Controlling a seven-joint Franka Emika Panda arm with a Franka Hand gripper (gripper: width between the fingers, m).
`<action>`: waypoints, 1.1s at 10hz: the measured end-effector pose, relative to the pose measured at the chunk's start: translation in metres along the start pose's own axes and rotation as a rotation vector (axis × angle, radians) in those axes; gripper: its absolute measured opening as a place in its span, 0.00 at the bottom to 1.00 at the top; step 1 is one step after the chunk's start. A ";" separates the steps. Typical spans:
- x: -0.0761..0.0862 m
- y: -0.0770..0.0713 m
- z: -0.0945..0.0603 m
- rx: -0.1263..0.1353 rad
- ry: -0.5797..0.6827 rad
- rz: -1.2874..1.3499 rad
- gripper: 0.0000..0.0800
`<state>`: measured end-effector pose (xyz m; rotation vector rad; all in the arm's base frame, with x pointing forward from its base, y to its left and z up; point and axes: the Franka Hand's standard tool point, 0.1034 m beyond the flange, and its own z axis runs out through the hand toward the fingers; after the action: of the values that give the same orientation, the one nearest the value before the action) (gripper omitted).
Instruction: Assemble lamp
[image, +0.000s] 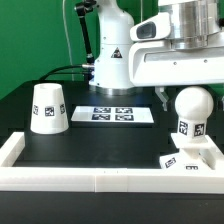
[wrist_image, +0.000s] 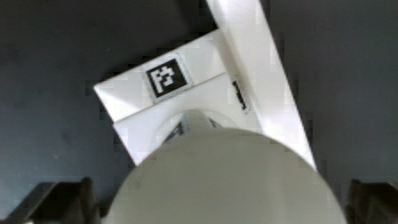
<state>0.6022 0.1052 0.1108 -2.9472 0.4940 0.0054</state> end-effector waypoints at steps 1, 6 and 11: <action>0.000 0.000 0.000 0.000 0.000 -0.056 0.87; 0.005 -0.002 -0.001 -0.089 0.071 -0.639 0.87; 0.005 -0.003 0.001 -0.129 0.044 -1.073 0.87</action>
Offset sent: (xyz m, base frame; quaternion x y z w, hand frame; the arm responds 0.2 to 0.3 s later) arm -0.0064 0.0021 -0.0014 -0.0278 0.0446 -0.2558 0.9653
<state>0.6077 0.1063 0.1102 -2.9223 -1.1275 -0.1504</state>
